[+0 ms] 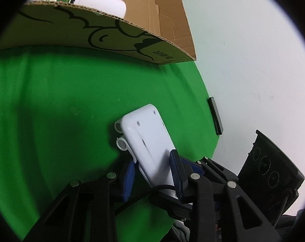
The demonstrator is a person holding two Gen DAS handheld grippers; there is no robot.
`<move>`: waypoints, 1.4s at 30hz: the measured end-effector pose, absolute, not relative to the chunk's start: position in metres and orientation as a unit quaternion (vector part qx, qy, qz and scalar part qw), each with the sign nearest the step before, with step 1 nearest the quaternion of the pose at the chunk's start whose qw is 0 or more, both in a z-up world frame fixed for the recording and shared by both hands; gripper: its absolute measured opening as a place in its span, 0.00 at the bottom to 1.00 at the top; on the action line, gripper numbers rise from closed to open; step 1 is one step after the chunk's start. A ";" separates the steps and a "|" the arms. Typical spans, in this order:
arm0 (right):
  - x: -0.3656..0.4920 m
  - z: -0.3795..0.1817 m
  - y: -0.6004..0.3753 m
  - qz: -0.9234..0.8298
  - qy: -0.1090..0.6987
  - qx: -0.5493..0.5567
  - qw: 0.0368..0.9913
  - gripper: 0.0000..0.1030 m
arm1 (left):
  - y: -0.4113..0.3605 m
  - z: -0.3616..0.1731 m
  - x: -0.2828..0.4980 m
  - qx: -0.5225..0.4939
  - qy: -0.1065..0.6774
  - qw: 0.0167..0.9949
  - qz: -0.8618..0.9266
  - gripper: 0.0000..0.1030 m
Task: Organize objects
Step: 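Lift the white device with the right gripper and carry it over the box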
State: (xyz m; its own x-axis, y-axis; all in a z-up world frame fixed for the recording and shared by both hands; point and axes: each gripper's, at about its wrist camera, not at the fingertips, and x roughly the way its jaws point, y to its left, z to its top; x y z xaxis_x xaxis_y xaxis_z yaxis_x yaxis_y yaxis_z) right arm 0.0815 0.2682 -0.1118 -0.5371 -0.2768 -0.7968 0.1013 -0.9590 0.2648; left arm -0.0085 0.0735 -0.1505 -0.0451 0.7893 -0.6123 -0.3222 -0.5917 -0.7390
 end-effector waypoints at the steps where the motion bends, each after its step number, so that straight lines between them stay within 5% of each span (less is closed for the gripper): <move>1: 0.082 -0.111 0.267 -0.872 -0.095 0.468 0.109 0.61 | 0.073 -0.148 -0.006 -0.560 -0.200 0.400 0.698 0.31; 11: 0.089 -0.093 0.250 -0.894 -0.068 0.431 0.103 0.61 | 0.068 -0.119 0.007 -0.522 -0.171 0.399 0.734 0.30; 24: 0.064 -0.009 0.240 -0.934 -0.037 0.335 0.118 0.61 | 0.062 -0.003 -0.013 -0.433 -0.099 0.399 0.802 0.30; 42: -0.003 0.037 0.266 -0.939 -0.051 0.321 0.111 0.61 | 0.104 0.031 -0.094 -0.450 -0.099 0.413 0.785 0.29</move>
